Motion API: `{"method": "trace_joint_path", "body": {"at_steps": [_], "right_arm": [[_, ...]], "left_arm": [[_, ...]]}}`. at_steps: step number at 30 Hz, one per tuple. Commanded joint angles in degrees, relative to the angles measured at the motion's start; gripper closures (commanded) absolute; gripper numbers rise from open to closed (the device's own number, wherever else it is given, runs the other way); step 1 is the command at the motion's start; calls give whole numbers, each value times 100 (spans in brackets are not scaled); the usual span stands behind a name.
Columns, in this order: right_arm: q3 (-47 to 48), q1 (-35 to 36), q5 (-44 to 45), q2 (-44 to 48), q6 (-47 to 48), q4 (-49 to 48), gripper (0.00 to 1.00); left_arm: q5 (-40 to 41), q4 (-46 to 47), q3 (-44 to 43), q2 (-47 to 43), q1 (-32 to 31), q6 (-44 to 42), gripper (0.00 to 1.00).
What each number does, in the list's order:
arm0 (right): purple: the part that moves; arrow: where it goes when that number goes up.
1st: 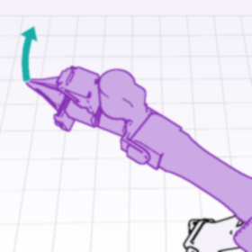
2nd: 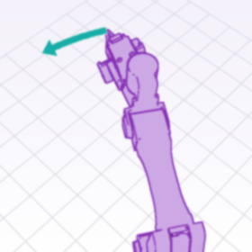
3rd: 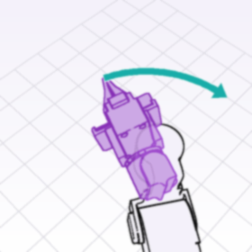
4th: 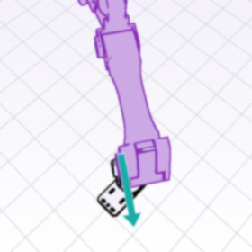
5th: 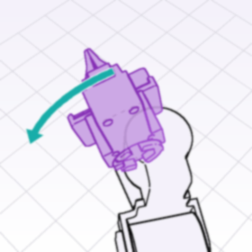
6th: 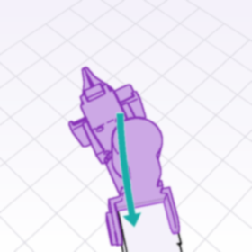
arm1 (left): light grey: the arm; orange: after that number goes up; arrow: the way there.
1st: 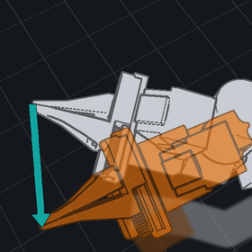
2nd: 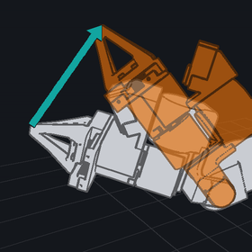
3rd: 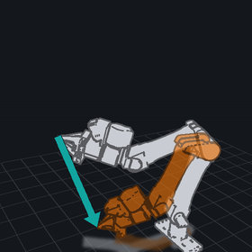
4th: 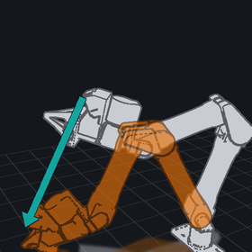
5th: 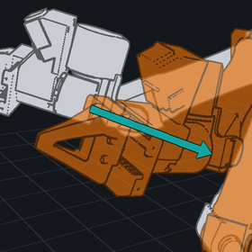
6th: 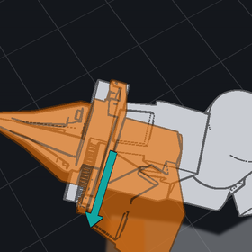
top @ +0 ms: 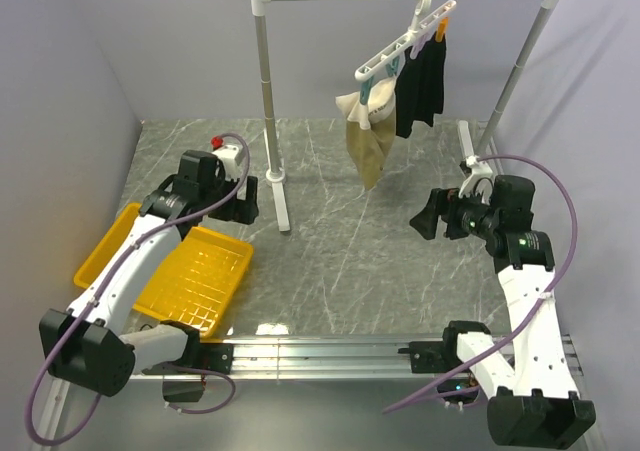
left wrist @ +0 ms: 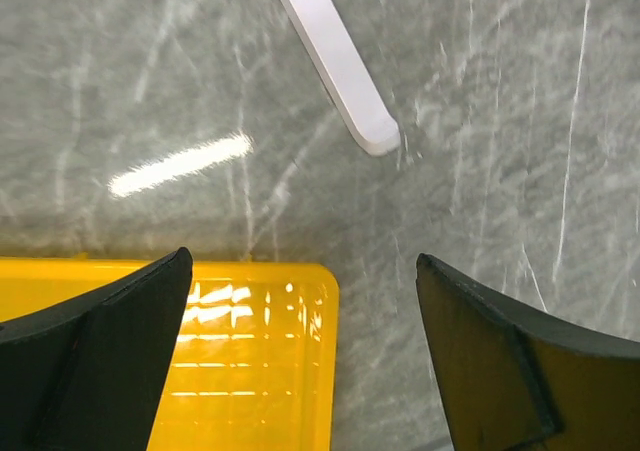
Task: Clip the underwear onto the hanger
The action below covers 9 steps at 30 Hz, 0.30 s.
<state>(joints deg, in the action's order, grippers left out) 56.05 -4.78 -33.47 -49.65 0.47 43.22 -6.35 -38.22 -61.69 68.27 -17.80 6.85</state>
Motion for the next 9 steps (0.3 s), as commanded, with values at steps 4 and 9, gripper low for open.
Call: {"method": "trace_joint_path", "body": {"at_steps": [4, 9], "right_arm": [[-244, 47, 147, 394, 480, 19, 0], [-288, 47, 385, 649, 744, 143, 0]], "left_arm": [[520, 376, -124, -244, 5, 106, 1], [617, 315, -255, -358, 14, 1, 1]]}}
